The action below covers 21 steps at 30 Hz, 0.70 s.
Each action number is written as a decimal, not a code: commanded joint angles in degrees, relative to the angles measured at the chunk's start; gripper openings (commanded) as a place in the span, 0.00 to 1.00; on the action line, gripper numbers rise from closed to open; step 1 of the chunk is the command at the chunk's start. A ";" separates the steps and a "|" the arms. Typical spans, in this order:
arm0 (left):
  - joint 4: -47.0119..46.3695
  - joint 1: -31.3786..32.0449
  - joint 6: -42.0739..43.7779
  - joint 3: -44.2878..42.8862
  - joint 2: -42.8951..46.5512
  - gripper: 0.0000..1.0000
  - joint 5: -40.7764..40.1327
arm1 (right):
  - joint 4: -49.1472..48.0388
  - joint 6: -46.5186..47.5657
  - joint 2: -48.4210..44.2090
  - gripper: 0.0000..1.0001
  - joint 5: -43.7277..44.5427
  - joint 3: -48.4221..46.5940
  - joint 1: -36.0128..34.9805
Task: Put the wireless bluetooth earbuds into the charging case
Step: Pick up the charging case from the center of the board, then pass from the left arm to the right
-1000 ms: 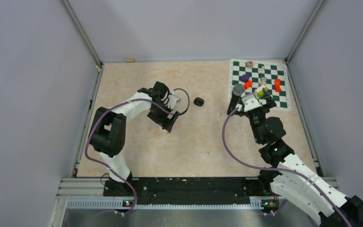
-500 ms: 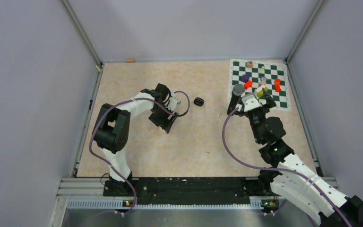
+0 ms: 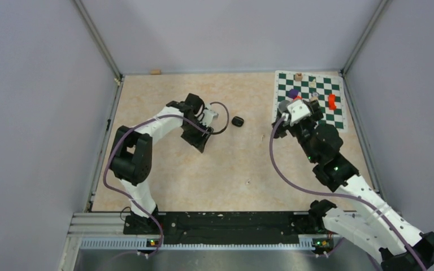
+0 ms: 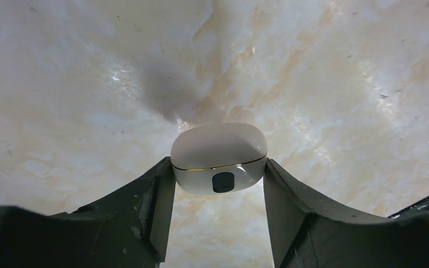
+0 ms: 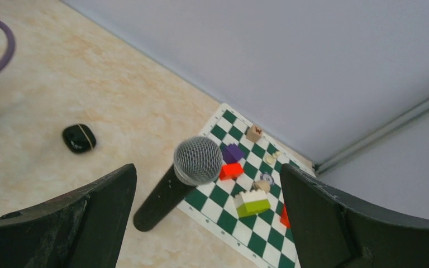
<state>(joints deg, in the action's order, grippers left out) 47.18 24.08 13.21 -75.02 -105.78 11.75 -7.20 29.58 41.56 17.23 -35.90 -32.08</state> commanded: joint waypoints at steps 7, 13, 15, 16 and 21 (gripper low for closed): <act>-2.73 0.19 6.11 -10.57 19.73 0.50 13.04 | 22.41 -18.52 12.47 0.98 -23.45 -31.68 0.57; -11.43 0.68 8.37 -8.61 29.75 0.50 20.68 | 23.73 -31.89 21.38 0.96 -33.80 -40.60 0.49; -12.19 1.17 8.88 -8.07 31.34 0.49 21.51 | 23.58 -35.42 24.14 0.95 -38.34 -41.81 0.53; -12.27 1.39 9.03 -7.69 31.98 0.48 22.04 | 23.01 -36.83 25.23 0.94 -40.92 -41.80 0.57; -15.85 1.91 6.53 -2.55 35.88 0.48 26.19 | 19.26 -45.09 31.03 0.91 -51.50 -40.86 0.52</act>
<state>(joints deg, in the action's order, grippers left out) 35.88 25.61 20.69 -81.56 -72.10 32.62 14.44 -5.96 69.36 -22.74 -75.85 -31.97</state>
